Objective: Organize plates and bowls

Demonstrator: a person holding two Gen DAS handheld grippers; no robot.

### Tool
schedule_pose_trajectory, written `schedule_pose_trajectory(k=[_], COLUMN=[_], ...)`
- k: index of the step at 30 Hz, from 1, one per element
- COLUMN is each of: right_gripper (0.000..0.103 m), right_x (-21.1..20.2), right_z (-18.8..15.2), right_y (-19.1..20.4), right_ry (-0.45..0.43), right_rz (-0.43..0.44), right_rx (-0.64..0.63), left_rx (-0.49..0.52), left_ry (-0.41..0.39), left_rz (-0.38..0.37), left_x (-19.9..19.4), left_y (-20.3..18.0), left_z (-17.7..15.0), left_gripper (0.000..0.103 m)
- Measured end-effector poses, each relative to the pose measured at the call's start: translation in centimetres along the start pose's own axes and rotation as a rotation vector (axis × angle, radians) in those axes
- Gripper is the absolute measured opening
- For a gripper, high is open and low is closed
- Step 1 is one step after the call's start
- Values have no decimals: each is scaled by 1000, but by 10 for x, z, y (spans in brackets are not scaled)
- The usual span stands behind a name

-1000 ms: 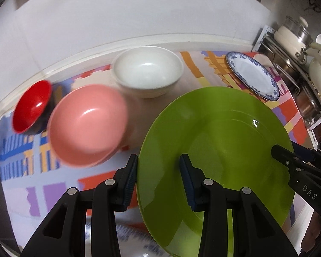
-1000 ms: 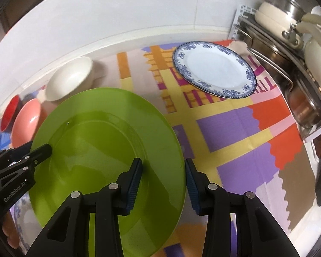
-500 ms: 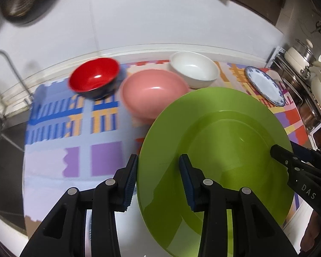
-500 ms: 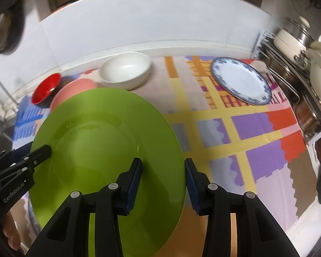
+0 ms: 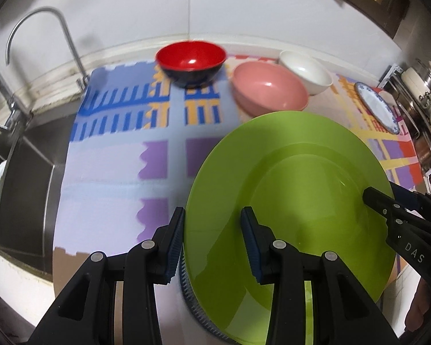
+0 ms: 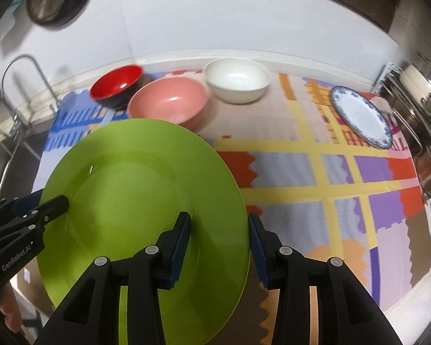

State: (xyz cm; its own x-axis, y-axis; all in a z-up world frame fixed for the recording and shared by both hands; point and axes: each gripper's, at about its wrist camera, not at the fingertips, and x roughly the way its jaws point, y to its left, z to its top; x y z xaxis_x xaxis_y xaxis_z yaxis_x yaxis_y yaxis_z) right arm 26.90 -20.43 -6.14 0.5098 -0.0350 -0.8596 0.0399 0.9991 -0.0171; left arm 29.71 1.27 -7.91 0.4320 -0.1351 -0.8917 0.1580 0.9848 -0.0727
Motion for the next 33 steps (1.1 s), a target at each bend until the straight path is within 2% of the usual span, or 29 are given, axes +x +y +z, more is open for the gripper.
schedule_pose_trajectory(k=[7, 16, 33], right_gripper=[42, 42, 42], right_x=[11, 24, 42], right_z=[-15, -36, -45], right_y=[21, 25, 18], right_ry=[60, 129, 180], right_rz=[17, 10, 13], right_rx=[-18, -3, 54], left_rx=[8, 31, 52], left_ry=[61, 123, 159], left_rz=[9, -8, -4], left_x=[8, 26, 43], left_y=[14, 14, 8], left_z=[-20, -34, -35], left_gripper=[39, 39, 40])
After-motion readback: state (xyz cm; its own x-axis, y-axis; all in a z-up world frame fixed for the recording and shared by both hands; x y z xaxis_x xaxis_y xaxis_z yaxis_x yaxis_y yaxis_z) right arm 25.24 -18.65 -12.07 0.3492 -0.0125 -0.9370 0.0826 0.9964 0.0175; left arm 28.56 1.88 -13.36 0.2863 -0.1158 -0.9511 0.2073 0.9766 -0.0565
